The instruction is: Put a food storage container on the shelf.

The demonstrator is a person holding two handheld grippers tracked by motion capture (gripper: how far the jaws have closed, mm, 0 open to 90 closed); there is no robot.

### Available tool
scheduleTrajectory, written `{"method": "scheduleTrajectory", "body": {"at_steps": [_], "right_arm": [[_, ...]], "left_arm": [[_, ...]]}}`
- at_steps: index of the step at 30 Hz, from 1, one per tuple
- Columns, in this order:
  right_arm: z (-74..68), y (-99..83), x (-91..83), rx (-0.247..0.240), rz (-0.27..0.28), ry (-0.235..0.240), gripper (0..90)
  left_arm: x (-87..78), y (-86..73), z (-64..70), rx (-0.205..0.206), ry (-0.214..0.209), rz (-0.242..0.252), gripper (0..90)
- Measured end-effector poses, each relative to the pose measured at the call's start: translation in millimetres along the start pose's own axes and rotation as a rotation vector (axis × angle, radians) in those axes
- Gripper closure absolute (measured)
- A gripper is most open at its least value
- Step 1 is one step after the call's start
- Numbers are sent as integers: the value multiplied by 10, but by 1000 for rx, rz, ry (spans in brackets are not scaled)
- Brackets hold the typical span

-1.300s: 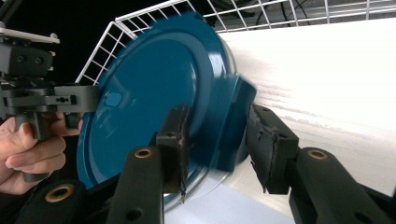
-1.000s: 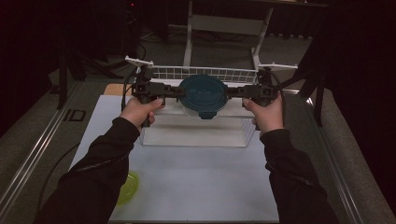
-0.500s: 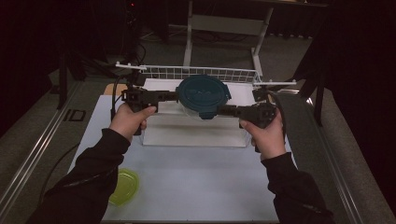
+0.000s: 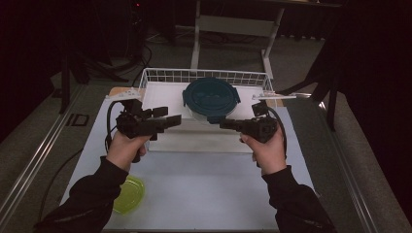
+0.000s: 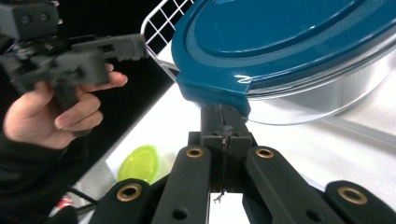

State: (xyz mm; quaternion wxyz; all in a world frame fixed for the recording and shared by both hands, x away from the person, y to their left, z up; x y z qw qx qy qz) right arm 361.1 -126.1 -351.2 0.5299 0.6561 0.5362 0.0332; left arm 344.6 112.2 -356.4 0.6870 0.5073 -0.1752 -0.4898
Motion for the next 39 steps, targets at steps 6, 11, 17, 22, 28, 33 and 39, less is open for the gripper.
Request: {"method": "scheduleTrajectory", "body": {"at_steps": [6,11,17,22,28,33,39], "right_arm": [[-15,45,60,-4,1,-11,897],[-1,116,138,-16,-1,-30,897],[54,196,206,5,7,-40,896],[64,223,251,4,9,-48,894],[86,258,288,17,10,-43,843],[0,129,245,-24,15,-16,677],[-65,-99,143,-72,55,14,421]], "left_arm": [[-33,-198,54,45,28,-20,50],[-48,-274,125,117,56,-34,6],[-73,-331,180,155,68,-23,6],[-95,-364,196,167,65,-11,6],[-140,-376,226,187,53,-4,6],[-217,-451,236,203,25,-24,6],[-321,-564,221,171,-27,-53,6]]}}
Point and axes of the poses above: each handheld gripper's, and its own axes: x roughly forward along the jaws, y roughly out of its top, z roughly to its right, the point moved 6 cm from there along x, roughly forward along the jaws, and after that the axes turned 6 degrees about -y, right-handed, at the moved point
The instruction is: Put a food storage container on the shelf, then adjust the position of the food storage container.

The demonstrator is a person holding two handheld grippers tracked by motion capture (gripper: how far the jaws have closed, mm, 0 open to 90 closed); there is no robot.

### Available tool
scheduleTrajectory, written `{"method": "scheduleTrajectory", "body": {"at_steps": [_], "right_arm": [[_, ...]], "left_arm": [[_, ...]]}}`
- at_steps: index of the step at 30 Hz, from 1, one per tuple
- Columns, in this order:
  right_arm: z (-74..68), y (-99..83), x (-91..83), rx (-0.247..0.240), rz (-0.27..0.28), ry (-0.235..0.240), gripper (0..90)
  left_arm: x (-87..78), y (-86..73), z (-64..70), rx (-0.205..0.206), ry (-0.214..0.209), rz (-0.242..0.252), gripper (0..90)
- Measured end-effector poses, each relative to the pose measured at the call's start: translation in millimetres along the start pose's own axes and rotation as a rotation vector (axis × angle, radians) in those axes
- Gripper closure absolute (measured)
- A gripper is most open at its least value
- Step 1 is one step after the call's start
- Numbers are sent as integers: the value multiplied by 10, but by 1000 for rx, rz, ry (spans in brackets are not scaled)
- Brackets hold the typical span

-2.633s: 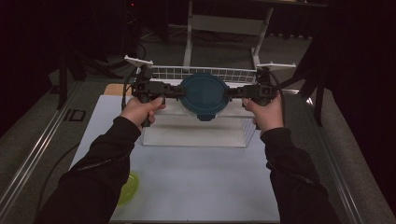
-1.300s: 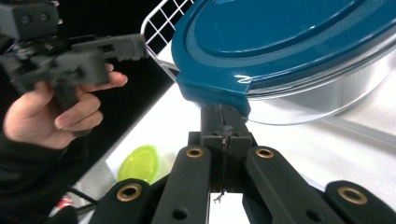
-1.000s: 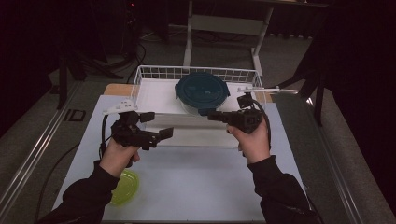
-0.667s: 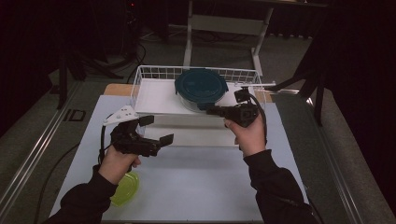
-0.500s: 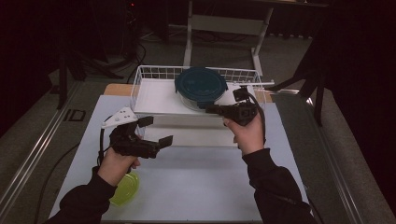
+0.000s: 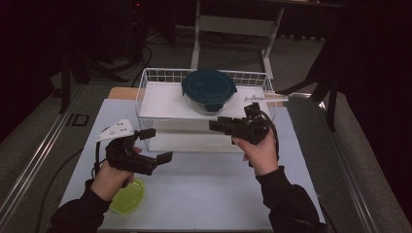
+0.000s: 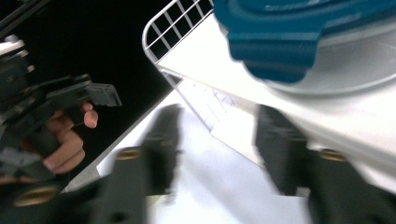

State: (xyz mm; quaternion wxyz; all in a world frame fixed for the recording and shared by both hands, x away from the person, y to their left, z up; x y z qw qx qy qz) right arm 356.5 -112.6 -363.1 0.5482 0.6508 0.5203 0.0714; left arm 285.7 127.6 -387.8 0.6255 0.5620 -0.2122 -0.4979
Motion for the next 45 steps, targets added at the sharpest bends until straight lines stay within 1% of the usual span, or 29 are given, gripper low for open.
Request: {"method": "scheduleTrajectory", "body": {"at_steps": [1,3,4,6,7,9,10,11,12,13,14,16,18,22,23,25,26,27,28,29,31,33,35,37,39,41,42,43,45], "right_arm": [[-24,-84,-51,-10,36,20,280],[-52,-161,-108,-13,53,70,230],[-60,-200,-140,-27,67,79,193],[-66,-237,-170,-33,76,82,193],[-69,-331,-240,-60,85,66,173],[-76,-421,-299,-72,81,69,156],[-75,-466,-330,-82,81,65,153],[-75,-466,-330,-82,81,65,153],[-70,-507,-361,-90,83,52,153],[-69,-575,-418,-93,93,51,153],[-66,-613,-449,-97,100,49,153],[-56,-691,-496,-110,109,36,153],[-38,-775,-523,-111,109,28,152],[1,-934,-536,-118,105,15,152],[7,-960,-536,-118,103,14,152],[23,-1032,-541,-111,95,18,152],[30,-1059,-546,-104,92,19,152],[36,-1081,-554,-98,97,23,152],[42,-1102,-564,-90,97,25,152],[51,-1122,-570,-88,96,26,152],[64,-1157,-587,-79,100,27,152],[77,-1191,-593,-73,97,25,152],[82,-1222,-590,-73,86,27,152],[98,-1258,-582,-75,76,20,152],[115,-1280,-579,-66,75,19,152],[124,-1290,-581,-61,76,21,152],[131,-1297,-583,-58,76,23,152],[150,-1317,-586,-49,77,20,152],[162,-1330,-589,-41,78,21,152]], "left_arm": [[-90,-102,-28,-10,3,1,6],[-168,-180,-58,-9,10,3,6],[-211,-213,-72,-12,5,9,6],[-211,-213,-72,-12,5,9,6],[-346,-316,-148,-22,49,-5,50],[-432,-385,-190,-18,64,-17,56],[-480,-417,-213,-13,80,-18,76],[-480,-417,-213,-13,80,-18,106],[-567,-474,-244,-2,98,-18,106],[-613,-507,-258,-1,105,-21,149],[-665,-539,-270,9,106,-24,162],[-754,-595,-291,13,115,-25,250],[-859,-672,-306,17,121,-32,333],[-992,-823,-288,37,122,-73,459],[-1034,-888,-274,42,118,-88,494],[-1083,-966,-263,40,107,-102,549],[-1112,-1007,-264,35,106,-99,572],[-1142,-1052,-273,22,102,-98,593],[-1164,-1103,-279,15,90,-105,637],[-1182,-1161,-290,17,92,-119,653],[-1203,-1284,-320,6,100,-159,706],[-1216,-1402,-356,1,121,-197,737],[-1242,-1507,-400,-14,139,-218,761],[-1264,-1572,-430,-20,159,-230,819],[-1289,-1636,-447,-15,163,-242,884],[-1296,-1662,-457,-12,171,-249,891],[-1303,-1745,-480,-29,168,-269,891],[-1302,-1787,-498,-32,175,-285,892],[-1286,-1856,-516,-41,170,-299,892]]}}
Point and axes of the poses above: each handheld gripper's, and its own axes: x roughly forward along the jaws, y roughly out of its top, z roughly to its right, the point moved 6 cm from there along x, roughly forward along the jaws, and after that the axes turned 6 degrees about -y, right-handed, at the moved point
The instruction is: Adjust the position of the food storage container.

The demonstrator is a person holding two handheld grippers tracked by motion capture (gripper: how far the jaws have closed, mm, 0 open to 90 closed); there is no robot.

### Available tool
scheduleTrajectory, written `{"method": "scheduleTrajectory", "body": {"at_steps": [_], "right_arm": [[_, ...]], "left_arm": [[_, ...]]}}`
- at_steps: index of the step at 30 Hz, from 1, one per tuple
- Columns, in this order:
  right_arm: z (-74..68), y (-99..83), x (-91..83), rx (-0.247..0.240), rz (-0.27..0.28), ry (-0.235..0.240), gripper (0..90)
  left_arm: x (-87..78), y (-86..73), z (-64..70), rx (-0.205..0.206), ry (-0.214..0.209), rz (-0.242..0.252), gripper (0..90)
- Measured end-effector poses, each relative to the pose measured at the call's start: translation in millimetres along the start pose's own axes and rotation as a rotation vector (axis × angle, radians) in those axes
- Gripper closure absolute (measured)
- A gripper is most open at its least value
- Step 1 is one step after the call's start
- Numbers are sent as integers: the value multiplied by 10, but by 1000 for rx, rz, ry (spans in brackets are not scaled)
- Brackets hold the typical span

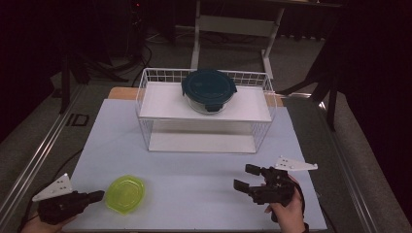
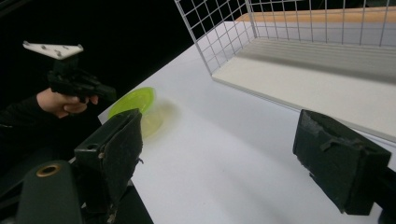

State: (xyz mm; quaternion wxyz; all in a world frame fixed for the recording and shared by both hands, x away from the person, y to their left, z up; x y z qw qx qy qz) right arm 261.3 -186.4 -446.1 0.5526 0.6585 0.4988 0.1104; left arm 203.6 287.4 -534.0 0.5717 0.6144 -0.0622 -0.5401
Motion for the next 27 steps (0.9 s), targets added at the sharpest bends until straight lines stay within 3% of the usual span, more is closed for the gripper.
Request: {"method": "scheduleTrajectory", "body": {"at_steps": [3,7,14,23,27], "right_arm": [[8,-7,-5,-2,-1,-3,152],[16,-13,-5,-2,-4,-5,153],[26,-29,4,2,-7,-6,153],[33,-48,-9,5,-13,-5,153],[40,-56,-24,9,-13,-5,153]], "left_arm": [[18,-24,-10,-2,1,-12,892],[54,-21,-18,-28,-19,13,891],[183,67,-29,-5,-21,-8,891],[535,301,19,50,-64,-42,891],[601,359,42,64,-61,-50,891]]}}
Point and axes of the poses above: each handheld gripper's, and its own axes: x roughly forward along the jaws, y roughly out of its top, z roughly to its right, the point moved 6 cm from there along x, roughly forward along the jaws, and after that the axes turned 6 degrees about -y, right-handed, at the moved point
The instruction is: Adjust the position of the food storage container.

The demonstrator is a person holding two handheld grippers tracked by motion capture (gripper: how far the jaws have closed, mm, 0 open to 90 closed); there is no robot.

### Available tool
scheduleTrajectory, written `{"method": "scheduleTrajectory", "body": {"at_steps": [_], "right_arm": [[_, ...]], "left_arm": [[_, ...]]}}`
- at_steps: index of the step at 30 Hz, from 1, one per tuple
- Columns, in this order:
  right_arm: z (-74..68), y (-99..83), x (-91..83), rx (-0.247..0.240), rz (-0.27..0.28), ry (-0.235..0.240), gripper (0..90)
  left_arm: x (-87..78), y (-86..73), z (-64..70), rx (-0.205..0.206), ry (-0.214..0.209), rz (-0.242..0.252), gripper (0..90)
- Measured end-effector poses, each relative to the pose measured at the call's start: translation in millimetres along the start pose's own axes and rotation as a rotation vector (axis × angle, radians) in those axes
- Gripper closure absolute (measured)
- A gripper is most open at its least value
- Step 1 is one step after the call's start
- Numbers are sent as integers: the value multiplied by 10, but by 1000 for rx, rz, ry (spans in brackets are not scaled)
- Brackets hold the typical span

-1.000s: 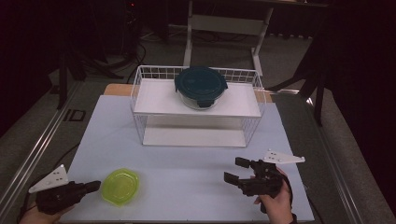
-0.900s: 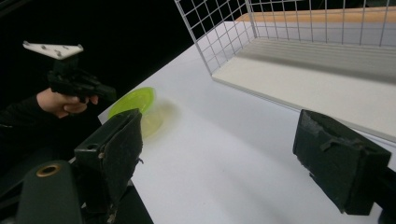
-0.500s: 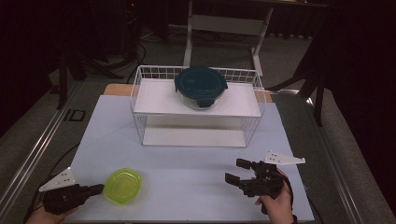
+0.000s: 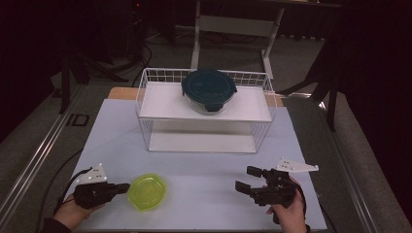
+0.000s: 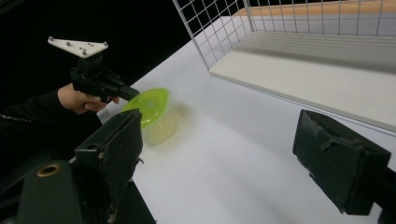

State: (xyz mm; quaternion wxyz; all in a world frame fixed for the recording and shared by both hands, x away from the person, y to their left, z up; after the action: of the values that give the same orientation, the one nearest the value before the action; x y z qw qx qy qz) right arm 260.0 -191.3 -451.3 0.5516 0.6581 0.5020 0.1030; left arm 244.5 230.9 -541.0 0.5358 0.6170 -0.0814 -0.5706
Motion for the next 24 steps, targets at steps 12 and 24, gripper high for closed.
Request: {"method": "scheduleTrajectory", "body": {"at_steps": [12,24], "right_arm": [[10,17,-12,5,13,1,153],[38,-22,-16,10,4,-6,153]], "left_arm": [[-67,-376,81,-79,-8,-97,892],[240,-271,209,-80,-91,-124,891]]}}
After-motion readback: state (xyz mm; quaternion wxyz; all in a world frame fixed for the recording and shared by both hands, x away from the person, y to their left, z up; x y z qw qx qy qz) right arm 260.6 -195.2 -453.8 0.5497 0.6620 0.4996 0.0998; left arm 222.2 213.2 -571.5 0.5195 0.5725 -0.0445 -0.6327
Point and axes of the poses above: each handheld gripper's, and its own axes: x roughly forward along the jaws, y roughly out of its top, z roughly to its right, the point moved 6 cm from there along x, roughly forward along the jaws, and after that the axes turned 6 degrees about -y, right-handed, at the moved point
